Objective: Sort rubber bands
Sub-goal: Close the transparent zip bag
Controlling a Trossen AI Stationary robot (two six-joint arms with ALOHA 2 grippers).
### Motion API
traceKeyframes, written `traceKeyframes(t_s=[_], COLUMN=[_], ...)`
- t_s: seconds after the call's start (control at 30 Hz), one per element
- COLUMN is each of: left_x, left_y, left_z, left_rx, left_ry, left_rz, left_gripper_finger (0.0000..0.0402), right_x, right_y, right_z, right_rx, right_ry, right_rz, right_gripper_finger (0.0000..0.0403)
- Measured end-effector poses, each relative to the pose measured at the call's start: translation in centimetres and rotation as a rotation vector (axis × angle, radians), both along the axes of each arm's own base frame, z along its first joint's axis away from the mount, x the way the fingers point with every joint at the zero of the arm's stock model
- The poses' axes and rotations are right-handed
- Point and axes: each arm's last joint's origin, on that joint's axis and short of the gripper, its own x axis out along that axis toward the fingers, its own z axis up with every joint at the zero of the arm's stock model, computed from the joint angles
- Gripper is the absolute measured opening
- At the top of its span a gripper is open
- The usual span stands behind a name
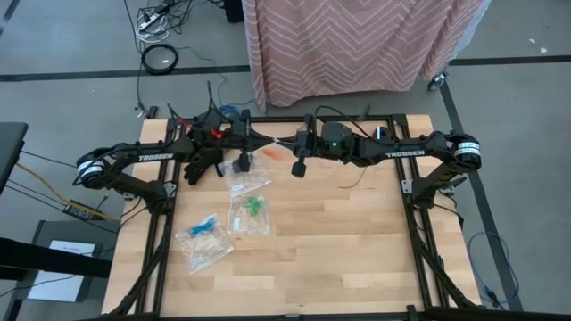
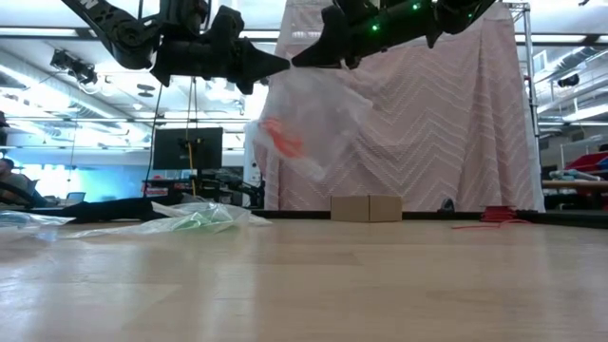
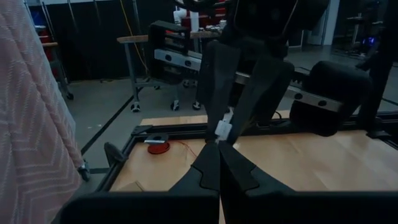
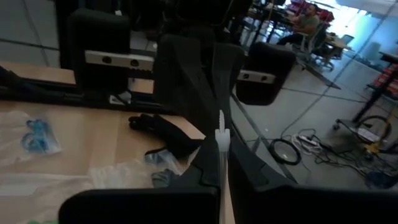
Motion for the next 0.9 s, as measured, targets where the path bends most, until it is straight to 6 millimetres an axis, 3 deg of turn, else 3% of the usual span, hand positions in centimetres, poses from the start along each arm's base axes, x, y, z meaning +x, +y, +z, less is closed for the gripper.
traceKeyframes(t_s=[0.4, 0.57, 0.9], left_x=[-0.6, -0.7, -0.8], left_y=[1.0, 0.8, 1.0], left_z=[0.3, 0.0, -1.1], left_rx=[0.012, 0.052, 0.184], left_ry=[-0.029, 0.007, 0.097], left_rz=[0.031, -0.071, -0.075], left_gripper_finger=[0.0, 0.0008, 0.0111], right_x=[-0.2, -0.2, -0.2], right_y=[-0.3, -0.3, -0.3], right_z=[-0.8, -0.7, -0.7], right_rx=[0.007, -0.013, -0.01], right_ry=[0.079, 0.077, 0.076], right_rz=[-0.032, -0.027, -0.009], right_gripper_finger=[0.0, 0.0, 0.0])
